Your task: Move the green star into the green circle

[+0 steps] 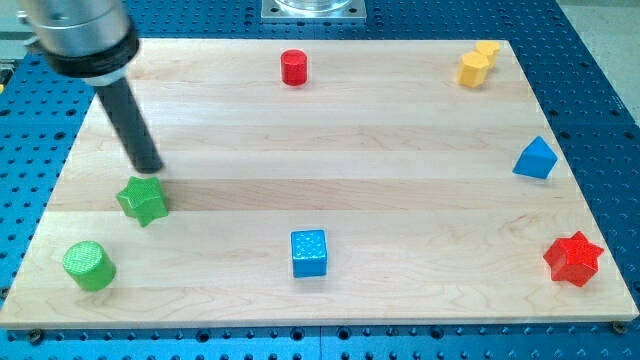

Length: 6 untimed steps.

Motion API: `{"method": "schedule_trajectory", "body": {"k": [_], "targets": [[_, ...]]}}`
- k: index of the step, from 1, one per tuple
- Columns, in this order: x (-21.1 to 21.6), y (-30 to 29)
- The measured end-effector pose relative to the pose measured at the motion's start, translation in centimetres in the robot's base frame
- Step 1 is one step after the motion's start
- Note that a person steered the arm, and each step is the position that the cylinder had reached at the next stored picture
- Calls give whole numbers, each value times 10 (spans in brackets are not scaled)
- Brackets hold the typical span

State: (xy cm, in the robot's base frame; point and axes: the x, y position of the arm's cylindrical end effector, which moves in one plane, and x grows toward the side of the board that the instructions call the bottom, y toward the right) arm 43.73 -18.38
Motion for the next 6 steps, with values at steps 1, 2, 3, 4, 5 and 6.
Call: {"method": "schedule_trajectory", "body": {"k": [1,2,3,4,5,6], "targets": [[47,23],[77,21],[93,21],[94,22],[104,9],[108,9]]}}
